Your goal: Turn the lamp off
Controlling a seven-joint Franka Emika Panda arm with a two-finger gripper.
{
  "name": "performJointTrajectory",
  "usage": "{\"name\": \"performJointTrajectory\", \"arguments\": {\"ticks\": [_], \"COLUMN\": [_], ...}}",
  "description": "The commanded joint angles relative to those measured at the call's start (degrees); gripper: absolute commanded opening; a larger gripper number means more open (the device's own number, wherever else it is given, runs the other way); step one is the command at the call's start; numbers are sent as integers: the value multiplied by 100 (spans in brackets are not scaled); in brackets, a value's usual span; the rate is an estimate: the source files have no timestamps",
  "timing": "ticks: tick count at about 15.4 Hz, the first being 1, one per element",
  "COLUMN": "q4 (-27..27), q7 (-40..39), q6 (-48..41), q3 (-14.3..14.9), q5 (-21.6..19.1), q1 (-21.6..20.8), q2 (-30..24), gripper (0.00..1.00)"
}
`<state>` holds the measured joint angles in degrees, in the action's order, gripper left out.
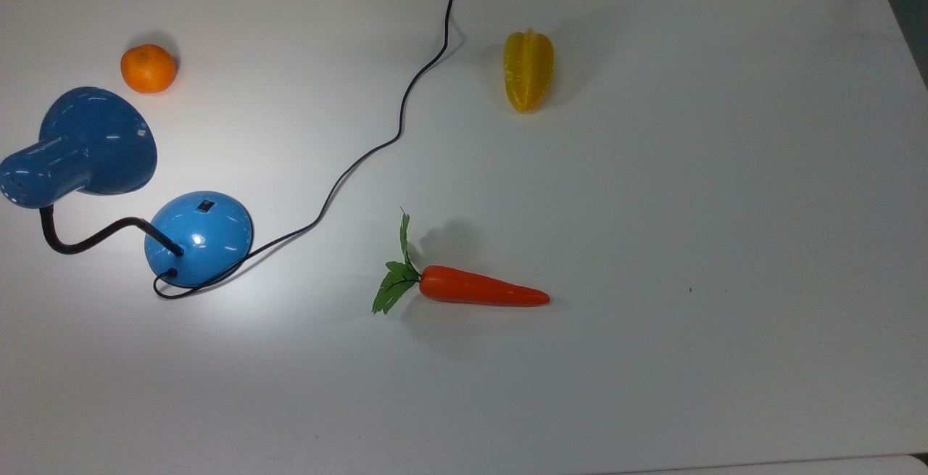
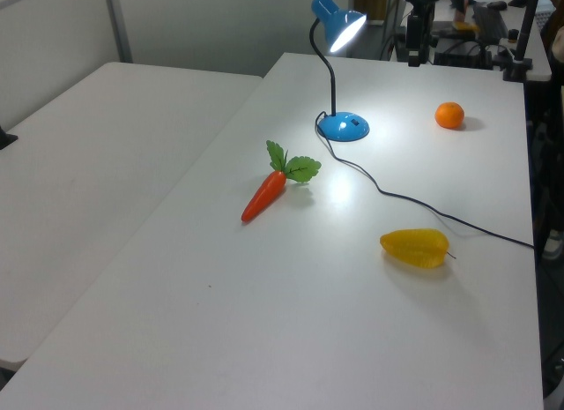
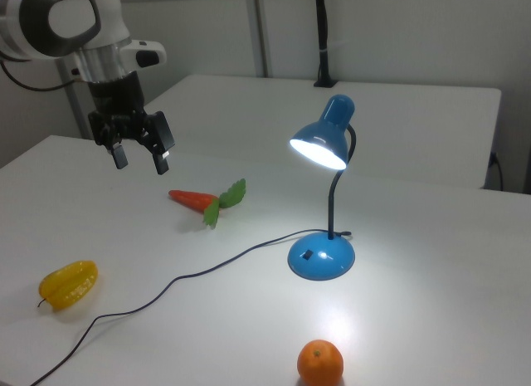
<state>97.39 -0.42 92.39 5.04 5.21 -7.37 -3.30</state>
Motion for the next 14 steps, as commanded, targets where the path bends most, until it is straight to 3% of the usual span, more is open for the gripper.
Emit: {"name": "performJointTrajectory", "arguments": {"ticks": [1, 14], "q4": [-98, -97], "q7": [43, 16], "q6": [-185, -168], "q3": [6, 6], "q5": [68, 68], "q1": [-10, -10], "q2": [40, 75], "gripper": [100, 100]}}
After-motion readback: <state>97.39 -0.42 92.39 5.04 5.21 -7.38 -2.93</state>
